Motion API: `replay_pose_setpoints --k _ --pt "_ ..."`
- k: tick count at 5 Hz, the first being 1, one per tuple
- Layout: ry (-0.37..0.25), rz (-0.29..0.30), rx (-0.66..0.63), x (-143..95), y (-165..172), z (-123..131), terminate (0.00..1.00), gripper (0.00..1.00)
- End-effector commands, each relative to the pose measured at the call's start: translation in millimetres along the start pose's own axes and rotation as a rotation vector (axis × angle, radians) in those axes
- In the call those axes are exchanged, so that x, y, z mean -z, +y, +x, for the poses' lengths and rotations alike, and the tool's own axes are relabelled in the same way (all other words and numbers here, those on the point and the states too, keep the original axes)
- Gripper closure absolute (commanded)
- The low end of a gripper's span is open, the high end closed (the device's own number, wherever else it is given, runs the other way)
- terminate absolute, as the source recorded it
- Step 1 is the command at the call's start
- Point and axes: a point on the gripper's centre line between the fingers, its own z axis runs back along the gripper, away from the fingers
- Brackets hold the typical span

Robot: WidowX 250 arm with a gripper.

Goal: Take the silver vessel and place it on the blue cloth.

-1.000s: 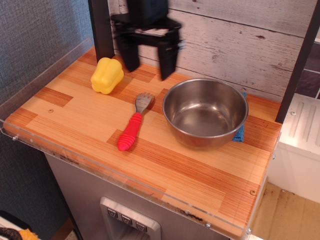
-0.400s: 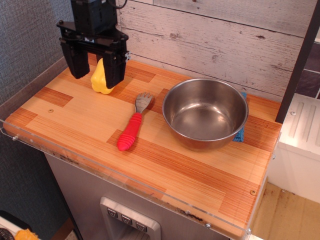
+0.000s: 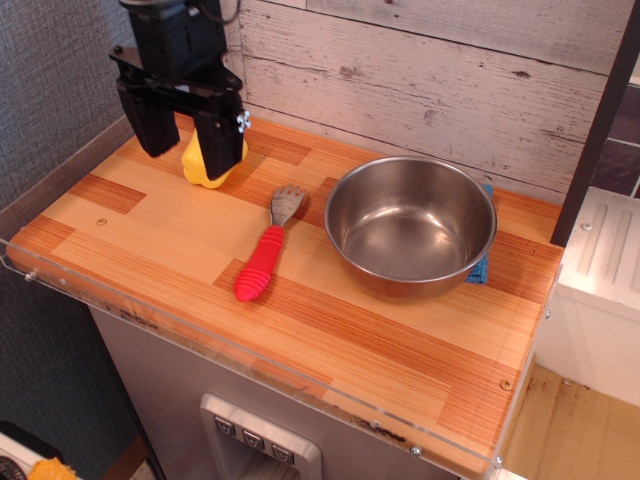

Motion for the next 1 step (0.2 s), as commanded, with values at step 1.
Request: replay_pose_setpoints --k 1 --pt "-0.042 0.019 0.0 -13.8 -8.9 -5.1 1.0 0.0"
